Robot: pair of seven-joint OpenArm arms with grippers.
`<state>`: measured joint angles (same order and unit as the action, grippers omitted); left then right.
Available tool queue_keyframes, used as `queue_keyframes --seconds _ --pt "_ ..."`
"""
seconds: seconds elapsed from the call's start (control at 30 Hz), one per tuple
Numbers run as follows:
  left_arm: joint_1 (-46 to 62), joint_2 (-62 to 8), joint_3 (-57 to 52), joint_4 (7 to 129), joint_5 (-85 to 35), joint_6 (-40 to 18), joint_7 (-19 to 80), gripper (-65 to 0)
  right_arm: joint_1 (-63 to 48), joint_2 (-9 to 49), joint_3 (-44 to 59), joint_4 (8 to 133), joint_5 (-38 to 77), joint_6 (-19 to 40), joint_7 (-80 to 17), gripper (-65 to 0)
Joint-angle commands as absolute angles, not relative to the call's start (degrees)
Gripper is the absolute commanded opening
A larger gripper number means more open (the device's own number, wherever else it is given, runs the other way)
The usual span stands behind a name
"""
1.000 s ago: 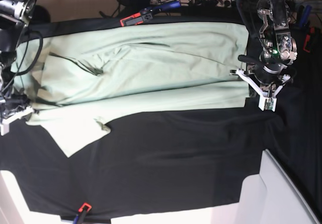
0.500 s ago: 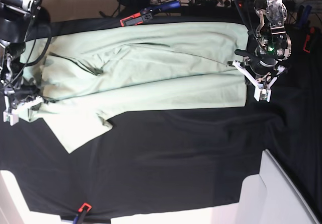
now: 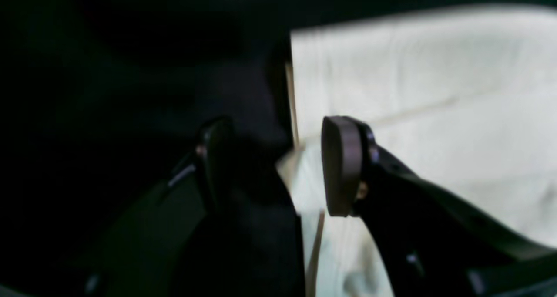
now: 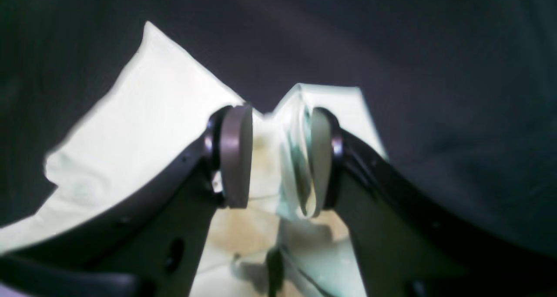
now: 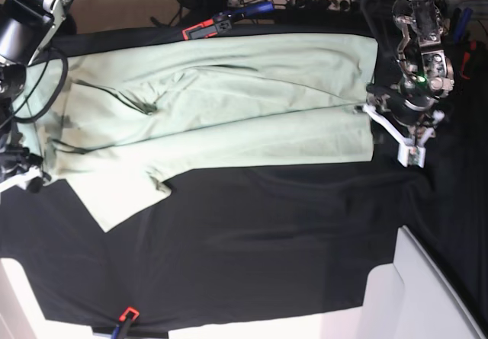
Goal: Fold the T-shirt properly
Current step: 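Pull the shirt further toward the arm bases, then open both grippers, then grasp the hanging hem corner with the right gripper and fold it over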
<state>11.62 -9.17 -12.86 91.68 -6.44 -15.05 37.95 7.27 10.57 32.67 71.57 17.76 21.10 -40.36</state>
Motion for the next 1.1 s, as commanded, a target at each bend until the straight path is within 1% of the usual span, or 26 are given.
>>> queue_keyframes --seconds 0.0,0.1,0.2,0.3,0.43,0.5,0.6,0.67,0.7,0.77,0.93,1.07 --pt "11.21 -10.15 -14.20 93.05 -6.29 -14.46 37.23 -32.2 8.40 11.38 32.75 73.01 18.24 21.49 -40.40 -42.7" --pt "9.63 -10.24 -14.64 92.53 -5.85 -14.46 37.23 -32.2 10.24 11.56 31.34 72.31 18.15 21.58 -40.75 -42.7" --pt "9.45 -10.68 -14.73 91.74 -5.76 -14.46 37.23 -32.6 12.35 13.23 25.10 69.67 18.15 21.58 -39.87 -42.7" --pt "9.63 -10.95 -14.73 91.56 -5.85 -14.46 37.14 -32.9 15.69 14.37 18.59 63.16 18.07 21.58 -37.32 -42.7" --pt "9.71 -11.30 -14.73 91.47 -5.85 -14.46 37.14 -32.2 22.37 16.40 11.91 50.24 17.98 21.58 -32.31 -42.2" --pt "9.89 -12.44 -14.73 90.68 -6.11 -14.46 37.14 -32.2 25.80 16.75 9.10 43.74 17.98 21.58 -30.20 -38.3" --pt "9.98 -12.79 -15.08 89.54 -5.93 -14.46 37.14 -32.2 31.16 18.07 4.70 34.24 17.98 21.58 -26.07 -29.0" --pt "10.07 -12.53 -17.45 89.54 -6.29 -14.46 37.14 -32.2 33.80 18.24 1.71 29.14 17.89 21.58 -22.02 -22.2" --pt "10.15 -12.44 -18.86 89.27 -6.37 -14.46 37.14 -32.4 34.68 18.33 0.31 27.03 17.89 21.58 -20.26 -20.0" --pt "10.15 -12.44 -20.79 89.10 -6.37 -14.46 37.14 -32.4 35.65 19.21 -1.19 23.60 17.89 21.58 -17.63 -19.4" --pt "11.30 -12.62 -22.73 89.89 -6.46 -14.55 37.05 -32.4 37.49 19.03 -4.79 15.60 17.89 21.58 -9.71 -19.0" --pt "11.38 -12.62 -22.73 89.71 -6.46 -14.55 37.05 -32.4 37.67 18.86 -7.34 11.74 17.89 21.58 -6.64 -18.9"
